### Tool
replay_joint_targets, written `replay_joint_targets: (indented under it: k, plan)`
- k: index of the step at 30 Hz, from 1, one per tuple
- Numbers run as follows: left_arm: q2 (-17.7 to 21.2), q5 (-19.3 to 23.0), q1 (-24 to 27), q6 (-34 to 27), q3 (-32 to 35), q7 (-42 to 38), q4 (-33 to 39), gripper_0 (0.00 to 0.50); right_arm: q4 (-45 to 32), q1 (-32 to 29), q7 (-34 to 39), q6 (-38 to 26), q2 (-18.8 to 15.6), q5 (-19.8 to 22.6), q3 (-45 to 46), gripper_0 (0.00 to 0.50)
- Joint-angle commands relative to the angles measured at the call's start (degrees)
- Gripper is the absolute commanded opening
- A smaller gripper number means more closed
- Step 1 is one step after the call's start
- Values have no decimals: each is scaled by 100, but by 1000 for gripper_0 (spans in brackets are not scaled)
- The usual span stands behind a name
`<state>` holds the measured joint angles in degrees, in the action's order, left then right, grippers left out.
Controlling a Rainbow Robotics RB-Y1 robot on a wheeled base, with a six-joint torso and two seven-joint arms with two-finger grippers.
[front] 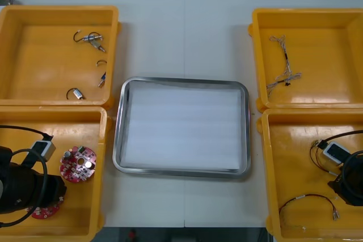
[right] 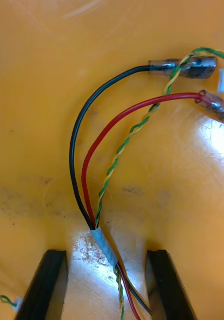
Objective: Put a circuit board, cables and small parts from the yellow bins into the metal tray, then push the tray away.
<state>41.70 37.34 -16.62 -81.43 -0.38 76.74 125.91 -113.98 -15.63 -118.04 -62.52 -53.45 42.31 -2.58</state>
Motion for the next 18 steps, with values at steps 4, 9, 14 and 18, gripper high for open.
replay_joint_targets:
  k: [4, 9, 14, 18]
  plan:
    - [189, -122, -122, 119, -129, -660, -5, 500, 7, -36, 0, 47, -184, 66, -59, 0]
    - [171, -157, -87, 137, -173, -678, -32, 500, -309, -27, 26, -208, -184, 137, 240, 0]
    - [171, -140, -78, 181, -181, -678, -32, 483, -819, -36, 70, -815, -184, 216, 741, 0]
    - [171, -122, -78, 233, -181, -678, -58, 2, -1311, -27, 141, -1430, -184, 392, 1268, 0]
